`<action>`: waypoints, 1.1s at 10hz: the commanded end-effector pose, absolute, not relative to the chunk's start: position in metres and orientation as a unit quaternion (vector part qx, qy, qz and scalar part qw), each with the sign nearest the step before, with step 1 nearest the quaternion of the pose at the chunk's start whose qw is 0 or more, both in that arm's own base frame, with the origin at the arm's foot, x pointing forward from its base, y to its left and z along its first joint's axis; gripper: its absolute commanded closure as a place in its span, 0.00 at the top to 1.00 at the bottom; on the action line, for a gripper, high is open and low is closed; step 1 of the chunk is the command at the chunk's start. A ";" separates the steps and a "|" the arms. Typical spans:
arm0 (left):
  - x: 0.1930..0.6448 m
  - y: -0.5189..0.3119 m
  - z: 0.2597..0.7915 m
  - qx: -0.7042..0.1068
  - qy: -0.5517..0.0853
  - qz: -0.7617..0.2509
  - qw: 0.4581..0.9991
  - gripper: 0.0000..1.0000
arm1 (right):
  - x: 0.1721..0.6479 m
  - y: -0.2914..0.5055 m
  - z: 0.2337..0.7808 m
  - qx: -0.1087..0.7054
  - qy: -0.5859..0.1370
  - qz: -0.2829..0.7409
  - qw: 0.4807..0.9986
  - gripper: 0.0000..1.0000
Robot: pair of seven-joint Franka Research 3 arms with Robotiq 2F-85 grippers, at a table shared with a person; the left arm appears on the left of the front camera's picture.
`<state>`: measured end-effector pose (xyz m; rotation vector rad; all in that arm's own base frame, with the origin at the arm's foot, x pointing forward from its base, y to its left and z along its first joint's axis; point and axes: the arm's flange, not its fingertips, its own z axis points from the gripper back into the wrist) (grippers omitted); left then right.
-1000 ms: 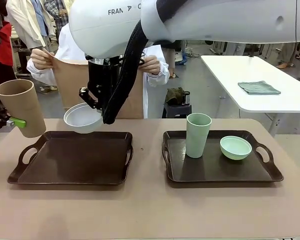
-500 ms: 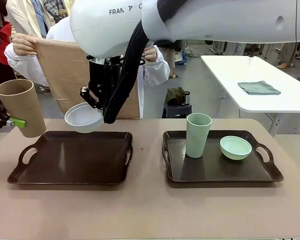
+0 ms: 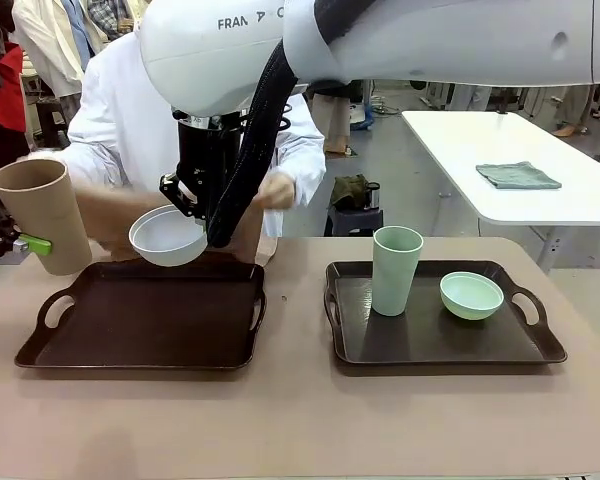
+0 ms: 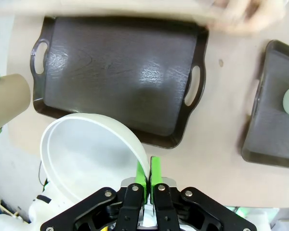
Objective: Set up a tray with a mat and arrange the tableware.
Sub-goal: Place the Picnic Bowl and Reusable plastic cup back onto the Handle tray in front of the human's position.
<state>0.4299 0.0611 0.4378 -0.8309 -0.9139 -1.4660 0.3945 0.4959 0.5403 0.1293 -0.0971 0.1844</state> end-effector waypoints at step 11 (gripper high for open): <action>0.432 0.062 0.441 -0.352 -0.392 -0.629 0.572 0.00 | 0.394 0.497 0.540 0.061 -0.049 0.092 0.993 0.00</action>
